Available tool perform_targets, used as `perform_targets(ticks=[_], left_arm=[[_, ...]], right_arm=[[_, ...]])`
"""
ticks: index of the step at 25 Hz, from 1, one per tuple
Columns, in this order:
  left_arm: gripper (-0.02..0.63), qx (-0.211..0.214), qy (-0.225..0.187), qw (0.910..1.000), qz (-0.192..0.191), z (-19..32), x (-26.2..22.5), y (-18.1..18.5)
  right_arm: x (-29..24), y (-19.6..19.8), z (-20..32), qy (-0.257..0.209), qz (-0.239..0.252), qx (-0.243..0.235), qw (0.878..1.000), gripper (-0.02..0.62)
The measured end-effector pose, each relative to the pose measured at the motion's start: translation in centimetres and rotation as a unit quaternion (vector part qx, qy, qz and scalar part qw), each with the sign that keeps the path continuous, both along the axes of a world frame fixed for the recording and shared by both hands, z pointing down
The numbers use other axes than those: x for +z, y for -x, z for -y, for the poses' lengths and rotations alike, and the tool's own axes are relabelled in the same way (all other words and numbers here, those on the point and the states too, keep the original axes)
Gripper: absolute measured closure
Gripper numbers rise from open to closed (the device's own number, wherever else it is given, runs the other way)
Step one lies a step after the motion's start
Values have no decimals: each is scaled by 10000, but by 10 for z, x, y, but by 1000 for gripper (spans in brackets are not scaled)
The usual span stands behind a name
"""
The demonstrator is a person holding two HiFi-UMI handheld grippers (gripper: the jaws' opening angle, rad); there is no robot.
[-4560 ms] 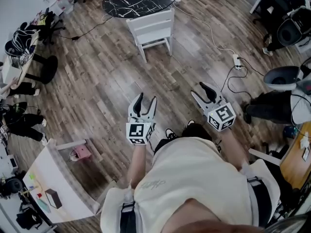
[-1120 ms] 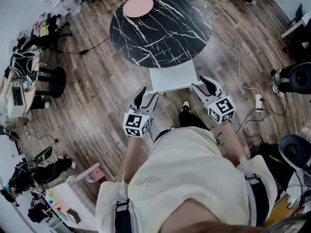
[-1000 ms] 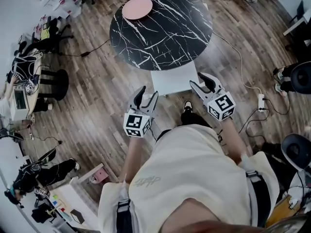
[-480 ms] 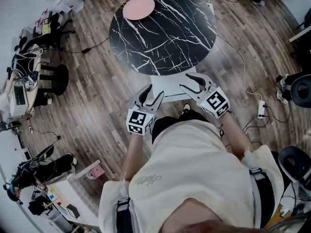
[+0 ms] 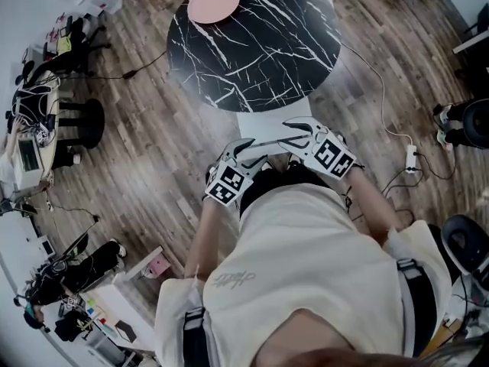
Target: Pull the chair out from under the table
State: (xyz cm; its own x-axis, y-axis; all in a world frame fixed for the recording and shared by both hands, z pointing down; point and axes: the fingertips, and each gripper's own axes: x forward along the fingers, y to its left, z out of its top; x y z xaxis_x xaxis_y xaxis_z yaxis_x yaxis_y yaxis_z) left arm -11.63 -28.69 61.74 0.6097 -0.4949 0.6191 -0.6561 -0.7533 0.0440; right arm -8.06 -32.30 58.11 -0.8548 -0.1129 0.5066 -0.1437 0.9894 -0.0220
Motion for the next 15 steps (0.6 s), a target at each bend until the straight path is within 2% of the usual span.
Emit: perform_targets(ticks=[4, 9, 15], left_arm=[[370, 684, 385, 9962, 374, -10, 22, -12], [370, 1333, 798, 9828, 996, -18, 58, -13], [370, 1856, 1212, 9688, 1108, -28, 76, -26]], right_arm=[[22, 6, -18, -188, -728, -545, 9957, 396], [68, 7, -34, -430, -1765, -1050, 9777, 391], [100, 7, -52, -297, -2452, -1504, 9573, 391]])
